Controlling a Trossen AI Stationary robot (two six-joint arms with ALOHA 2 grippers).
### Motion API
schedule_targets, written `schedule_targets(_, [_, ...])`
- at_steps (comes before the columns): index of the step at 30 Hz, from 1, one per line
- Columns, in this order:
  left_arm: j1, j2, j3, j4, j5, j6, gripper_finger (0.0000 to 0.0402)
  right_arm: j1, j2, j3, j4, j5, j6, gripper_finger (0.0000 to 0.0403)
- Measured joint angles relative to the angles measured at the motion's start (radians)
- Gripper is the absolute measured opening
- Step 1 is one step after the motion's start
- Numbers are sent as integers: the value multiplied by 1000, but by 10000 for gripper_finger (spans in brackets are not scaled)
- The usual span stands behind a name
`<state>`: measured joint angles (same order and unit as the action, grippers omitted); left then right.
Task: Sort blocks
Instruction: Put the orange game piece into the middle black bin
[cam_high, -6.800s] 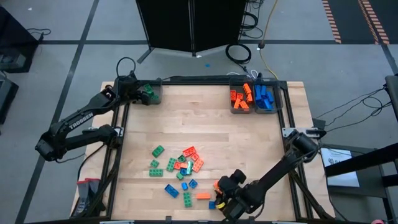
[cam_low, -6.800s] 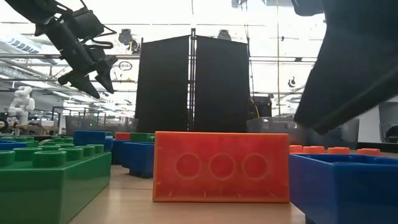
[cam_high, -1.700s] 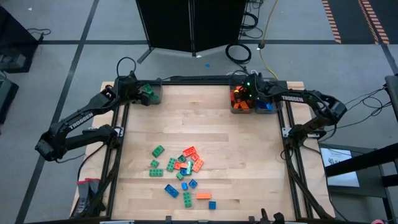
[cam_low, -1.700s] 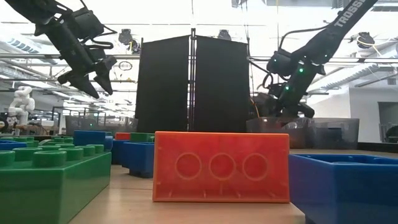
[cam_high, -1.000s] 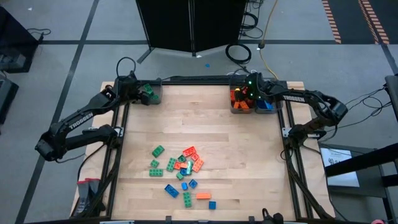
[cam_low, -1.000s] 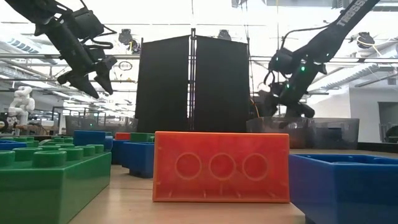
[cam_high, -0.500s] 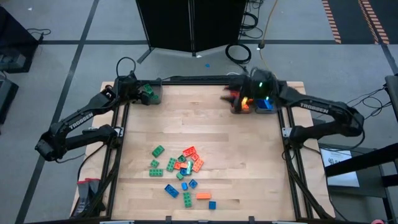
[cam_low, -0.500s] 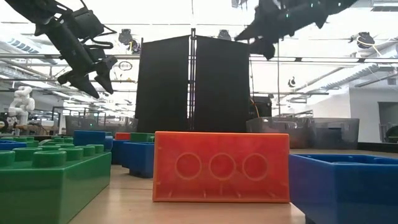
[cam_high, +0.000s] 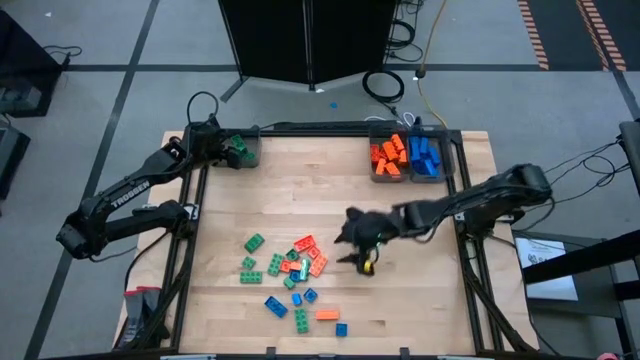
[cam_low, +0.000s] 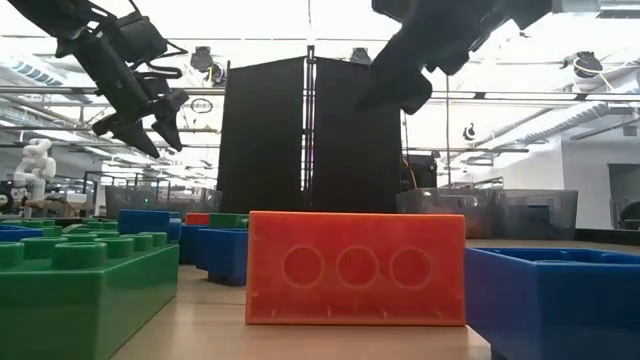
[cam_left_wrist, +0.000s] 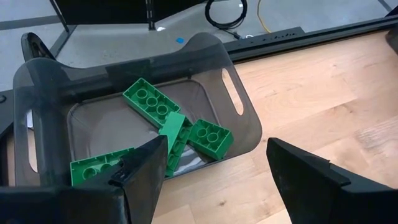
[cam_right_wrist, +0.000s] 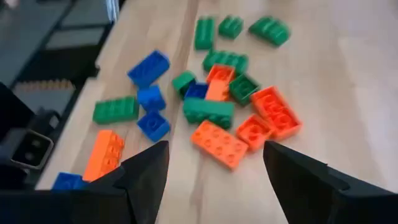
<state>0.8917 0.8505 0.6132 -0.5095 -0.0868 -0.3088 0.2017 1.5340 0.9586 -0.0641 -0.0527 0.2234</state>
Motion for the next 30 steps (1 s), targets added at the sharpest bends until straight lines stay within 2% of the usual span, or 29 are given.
schedule_targets(6, [0,0,0,-4,0,0,277,101,149,115,0,56,4,256])
schedule_targets(13, [0,0,0,-9,1,8,277,174,314,281,-44,54,72,256])
schedule_targets(19, [0,0,0,-11,4,9,277,240,368,293,-41,84,227,256])
schedule_targets(26, [0,0,0,-10,4,10,277,334,428,293,-17,167,297,256])
schedule_targets(30, [0,0,0,-8,4,10,277,352,432,293,-28,254,311,256])
